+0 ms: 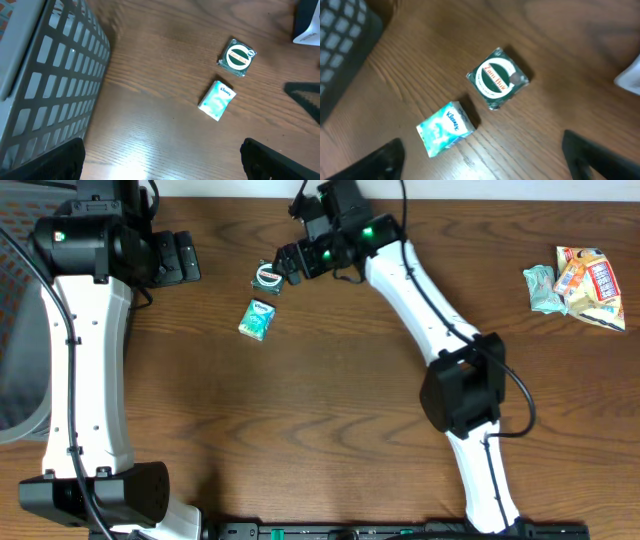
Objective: Scan the item barcode
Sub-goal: 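Swing the empty right gripper left over the blue Kleenex pack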
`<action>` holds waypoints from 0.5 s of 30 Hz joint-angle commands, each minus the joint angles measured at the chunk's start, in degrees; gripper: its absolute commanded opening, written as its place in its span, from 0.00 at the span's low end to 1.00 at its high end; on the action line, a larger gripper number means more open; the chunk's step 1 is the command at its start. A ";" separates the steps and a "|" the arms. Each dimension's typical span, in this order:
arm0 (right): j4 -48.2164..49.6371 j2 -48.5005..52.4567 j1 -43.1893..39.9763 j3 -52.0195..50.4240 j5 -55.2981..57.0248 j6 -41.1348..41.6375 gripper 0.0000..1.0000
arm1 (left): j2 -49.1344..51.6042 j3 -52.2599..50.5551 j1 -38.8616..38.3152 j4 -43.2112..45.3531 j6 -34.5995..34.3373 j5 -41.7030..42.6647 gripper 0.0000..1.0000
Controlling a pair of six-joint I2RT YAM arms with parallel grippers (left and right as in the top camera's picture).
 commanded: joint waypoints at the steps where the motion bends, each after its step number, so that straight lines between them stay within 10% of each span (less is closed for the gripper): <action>1: 0.33 2.08 1.86 -0.09 -0.63 5.38 0.83 | 0.22 -0.28 0.24 0.00 -0.50 -0.92 0.98; 15: 1.31 3.89 7.48 -0.13 9.46 21.35 0.73 | 0.22 -0.28 0.24 0.00 -0.50 -0.92 0.98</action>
